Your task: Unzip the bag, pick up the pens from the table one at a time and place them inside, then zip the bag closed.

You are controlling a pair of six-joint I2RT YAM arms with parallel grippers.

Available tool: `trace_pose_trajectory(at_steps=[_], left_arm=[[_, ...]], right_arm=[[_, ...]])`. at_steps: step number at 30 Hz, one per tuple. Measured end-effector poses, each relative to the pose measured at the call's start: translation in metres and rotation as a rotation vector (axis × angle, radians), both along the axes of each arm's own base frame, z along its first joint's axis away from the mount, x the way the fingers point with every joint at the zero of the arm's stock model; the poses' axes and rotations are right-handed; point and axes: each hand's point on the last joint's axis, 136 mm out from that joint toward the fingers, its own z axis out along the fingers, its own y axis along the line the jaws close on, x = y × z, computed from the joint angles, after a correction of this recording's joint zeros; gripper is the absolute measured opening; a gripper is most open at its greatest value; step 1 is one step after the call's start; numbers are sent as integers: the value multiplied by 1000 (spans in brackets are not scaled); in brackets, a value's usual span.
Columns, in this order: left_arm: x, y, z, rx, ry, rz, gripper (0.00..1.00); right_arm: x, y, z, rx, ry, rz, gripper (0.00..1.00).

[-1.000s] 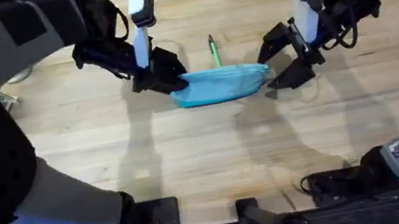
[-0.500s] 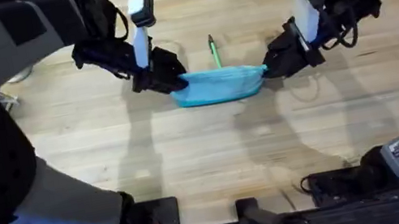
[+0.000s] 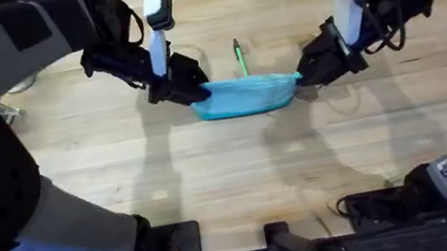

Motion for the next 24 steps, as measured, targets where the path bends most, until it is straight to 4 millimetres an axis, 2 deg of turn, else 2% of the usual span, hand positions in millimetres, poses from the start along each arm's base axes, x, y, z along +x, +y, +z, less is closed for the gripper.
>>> trace_pose_trajectory(at_steps=[9,24], left_arm=[[0,0,0,0,-1,0,42],[0,0,0,0,-1,0,42]], right_arm=[[10,-5,37,5,-81,-20,32],[10,-3,39,18,-83,-19,31]])
